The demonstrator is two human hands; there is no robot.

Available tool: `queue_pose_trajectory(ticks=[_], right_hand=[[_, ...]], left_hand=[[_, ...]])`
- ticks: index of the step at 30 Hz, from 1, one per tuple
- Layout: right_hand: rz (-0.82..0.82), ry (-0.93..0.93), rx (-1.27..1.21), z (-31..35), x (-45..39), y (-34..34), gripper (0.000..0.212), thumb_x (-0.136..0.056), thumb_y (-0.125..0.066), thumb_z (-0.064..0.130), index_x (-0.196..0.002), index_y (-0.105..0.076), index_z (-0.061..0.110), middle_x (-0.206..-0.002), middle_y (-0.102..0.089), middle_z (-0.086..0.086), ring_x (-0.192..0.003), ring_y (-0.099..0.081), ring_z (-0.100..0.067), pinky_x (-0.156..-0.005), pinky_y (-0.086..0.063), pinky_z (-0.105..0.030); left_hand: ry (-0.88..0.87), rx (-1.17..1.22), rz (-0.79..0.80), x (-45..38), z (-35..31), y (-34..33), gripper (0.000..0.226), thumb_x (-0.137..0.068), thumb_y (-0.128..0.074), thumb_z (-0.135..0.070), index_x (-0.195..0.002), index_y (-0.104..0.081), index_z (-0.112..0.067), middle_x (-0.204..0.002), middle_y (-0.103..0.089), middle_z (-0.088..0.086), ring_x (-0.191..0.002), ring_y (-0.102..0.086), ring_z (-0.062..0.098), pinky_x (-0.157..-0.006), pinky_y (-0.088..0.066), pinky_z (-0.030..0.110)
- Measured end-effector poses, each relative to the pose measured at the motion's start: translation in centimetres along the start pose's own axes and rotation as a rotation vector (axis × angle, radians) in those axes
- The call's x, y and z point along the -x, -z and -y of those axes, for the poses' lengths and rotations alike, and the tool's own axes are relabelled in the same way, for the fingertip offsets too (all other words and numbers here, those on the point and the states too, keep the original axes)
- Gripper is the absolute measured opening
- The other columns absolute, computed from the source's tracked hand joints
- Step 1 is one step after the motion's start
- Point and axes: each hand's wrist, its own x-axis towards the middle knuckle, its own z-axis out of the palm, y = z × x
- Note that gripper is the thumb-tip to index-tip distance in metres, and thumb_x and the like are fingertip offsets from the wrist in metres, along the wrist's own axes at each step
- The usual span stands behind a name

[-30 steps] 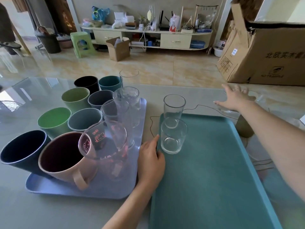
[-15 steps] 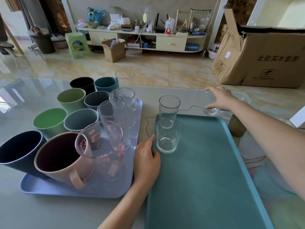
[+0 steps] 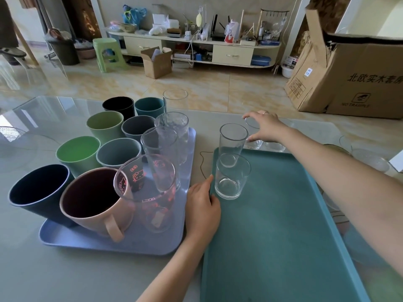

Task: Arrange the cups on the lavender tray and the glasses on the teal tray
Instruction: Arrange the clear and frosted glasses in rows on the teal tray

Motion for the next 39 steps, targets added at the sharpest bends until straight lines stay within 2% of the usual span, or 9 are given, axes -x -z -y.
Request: queue_pose_trajectory(ticks=[5,12,16,21,24,27,32,36,39], right_hand=[[-0.052,-0.026,0.091,1.3,0.5,0.6,0.069,-0.074,-0.075,0.042,-0.132,-0.039,0.041,-0.142,-0.037,-0.007,-0.129,-0.034,-0.031,-0.100,-0.030,-0.048],[-0.180,0.037,-0.045,2.2,5.5,4.6,0.071,-0.070,-0.080,0.033,-0.131,-0.044,0.039,-0.137,-0.037,-0.009,-0.127,-0.034,-0.029,-0.100,-0.036,-0.038],[-0.130,0.014,-0.051,1.9,11.8,5.5,0.074,-0.068,-0.081,0.031,-0.131,-0.045,0.041,-0.138,-0.037,-0.007,-0.128,-0.034,-0.027,-0.103,-0.035,-0.038],[-0.005,0.039,-0.011,2.8,20.3,3.7,0.075,-0.067,-0.082,0.032,-0.130,-0.044,0.048,-0.135,-0.038,0.002,-0.128,-0.034,-0.019,-0.099,-0.033,-0.031],[0.058,0.092,-0.035,4.2,23.5,2.6,0.076,-0.066,-0.081,0.036,-0.128,-0.041,0.054,-0.130,-0.038,0.008,-0.125,-0.037,-0.013,-0.099,-0.039,-0.031],[0.081,0.157,-0.099,6.5,24.7,1.4,0.075,-0.068,-0.081,0.033,-0.130,-0.043,0.049,-0.130,-0.039,0.006,-0.123,-0.037,-0.013,-0.096,-0.038,-0.029],[0.082,0.246,-0.121,9.5,24.5,-1.0,0.075,-0.068,-0.082,0.030,-0.130,-0.043,0.046,-0.134,-0.038,0.007,-0.125,-0.035,-0.016,-0.100,-0.042,-0.037],[0.104,0.274,-0.025,10.1,24.3,-2.2,0.077,-0.071,-0.079,0.031,-0.134,-0.038,0.049,-0.142,-0.032,0.008,-0.131,-0.030,-0.015,-0.096,-0.045,-0.037],[0.098,0.269,-0.031,9.9,24.2,-2.3,0.078,-0.072,-0.078,0.030,-0.135,-0.036,0.049,-0.143,-0.031,0.008,-0.132,-0.029,-0.017,-0.096,-0.045,-0.038]], left_hand=[[0.016,0.007,0.002,-0.1,0.1,0.0,0.056,-0.083,-0.044,0.002,-0.135,-0.050,-0.018,-0.108,-0.060,0.009,-0.109,-0.047,0.022,-0.090,-0.040,0.024],[0.016,0.016,0.013,0.1,-0.1,0.3,0.057,-0.081,-0.043,0.004,-0.135,-0.050,-0.014,-0.112,-0.060,0.012,-0.111,-0.048,0.026,-0.091,-0.041,0.027],[0.020,0.005,0.042,0.3,-0.4,0.6,0.056,-0.082,-0.042,0.004,-0.136,-0.047,-0.010,-0.122,-0.058,0.014,-0.116,-0.048,0.028,-0.097,-0.041,0.031],[-0.031,-0.008,0.084,2.1,-0.7,1.7,0.060,-0.076,-0.041,0.012,-0.133,-0.048,-0.005,-0.120,-0.059,0.017,-0.116,-0.050,0.031,-0.093,-0.036,0.023],[-0.040,-0.019,0.139,3.7,-0.9,2.5,0.061,-0.078,-0.040,0.012,-0.138,-0.041,-0.004,-0.135,-0.050,0.016,-0.128,-0.042,0.026,-0.101,-0.030,0.021],[-0.068,-0.019,0.167,4.9,-1.3,3.2,0.063,-0.079,-0.039,0.011,-0.140,-0.037,-0.006,-0.140,-0.045,0.014,-0.131,-0.039,0.024,-0.105,-0.026,0.020],[-0.106,-0.030,0.157,6.8,-1.4,4.2,0.056,-0.084,-0.041,0.005,-0.138,-0.041,-0.008,-0.139,-0.048,0.010,-0.129,-0.042,0.022,-0.092,-0.022,0.009],[-0.110,-0.025,0.163,7.0,-0.8,4.1,0.058,-0.080,-0.041,0.005,-0.135,-0.043,-0.011,-0.132,-0.054,0.008,-0.124,-0.046,0.022,-0.091,-0.028,0.013],[-0.116,-0.014,0.150,7.0,-0.9,4.1,0.057,-0.080,-0.042,0.006,-0.135,-0.045,-0.011,-0.130,-0.056,0.008,-0.121,-0.049,0.022,-0.083,-0.026,0.008]])
